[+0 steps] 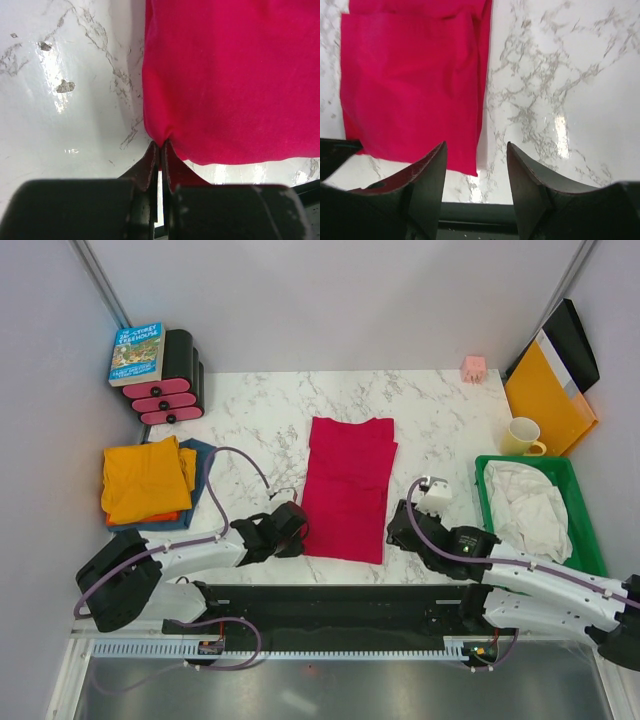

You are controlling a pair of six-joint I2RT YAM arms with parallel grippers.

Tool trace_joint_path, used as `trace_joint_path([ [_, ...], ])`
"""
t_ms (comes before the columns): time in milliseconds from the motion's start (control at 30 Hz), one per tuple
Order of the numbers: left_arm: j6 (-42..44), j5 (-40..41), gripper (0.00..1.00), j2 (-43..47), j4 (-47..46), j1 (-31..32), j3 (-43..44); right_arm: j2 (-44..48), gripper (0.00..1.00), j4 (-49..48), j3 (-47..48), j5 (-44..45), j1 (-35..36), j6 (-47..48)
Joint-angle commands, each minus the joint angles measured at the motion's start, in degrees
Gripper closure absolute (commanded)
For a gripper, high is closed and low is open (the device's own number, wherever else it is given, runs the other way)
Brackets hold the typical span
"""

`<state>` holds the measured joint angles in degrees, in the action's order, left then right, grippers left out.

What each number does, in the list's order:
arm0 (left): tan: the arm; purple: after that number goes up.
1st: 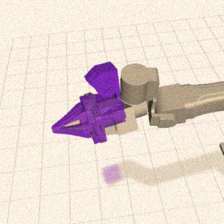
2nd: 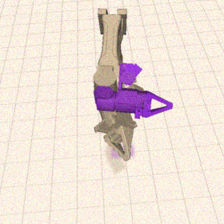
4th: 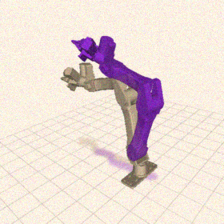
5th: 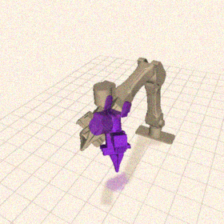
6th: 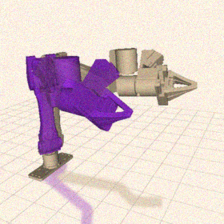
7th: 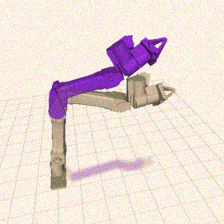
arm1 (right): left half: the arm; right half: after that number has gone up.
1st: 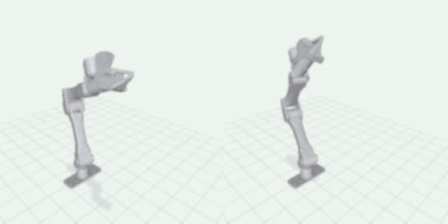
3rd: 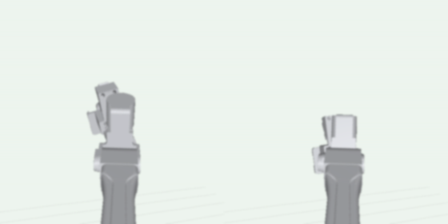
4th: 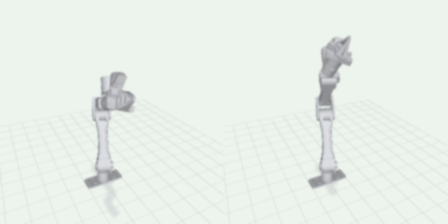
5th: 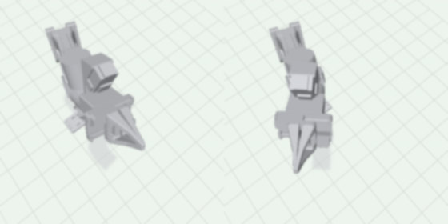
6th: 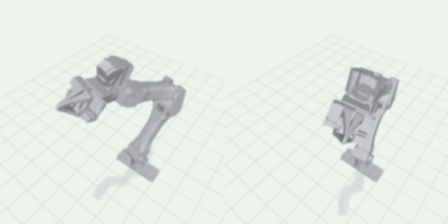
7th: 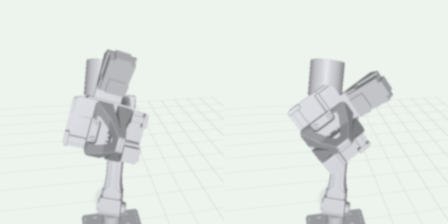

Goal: Fold and stack the t-shirts
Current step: Grab one side of the 2/3 rectangular tshirt with both arms

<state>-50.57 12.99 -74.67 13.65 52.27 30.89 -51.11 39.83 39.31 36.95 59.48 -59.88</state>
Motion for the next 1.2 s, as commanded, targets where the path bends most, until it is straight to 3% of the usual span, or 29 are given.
trace_joint_path([
  [0,-1.46,-0.16,0.98,-1.17,3.49,0.38,-2.86,-1.62,0.41,-3.60,-5.80,-5.56,3.43,-5.15],
  [200,-1.11,-0.86,0.98,-1.97,3.23,0.64,-1.63,-8.47,0.40,-10.47,-10.48,-5.05,11.78,-12.98],
  [333,-0.85,-1.04,0.98,-1.35,3.31,0.73,-1.45,-13.30,0.39,-12.24,-8.47,-3.12,11.88,-12.46],
  [533,-0.41,-1.13,0.98,0.40,3.66,0.82,-1.98,-12.78,0.39,-12.24,-5.38,0.22,11.88,-10.79],
  [1167,-0.15,-1.48,0.98,2.34,4.81,0.90,-1.19,-21.30,0.41,-16.54,-13.47,-2.58,11.88,-16.94],
])
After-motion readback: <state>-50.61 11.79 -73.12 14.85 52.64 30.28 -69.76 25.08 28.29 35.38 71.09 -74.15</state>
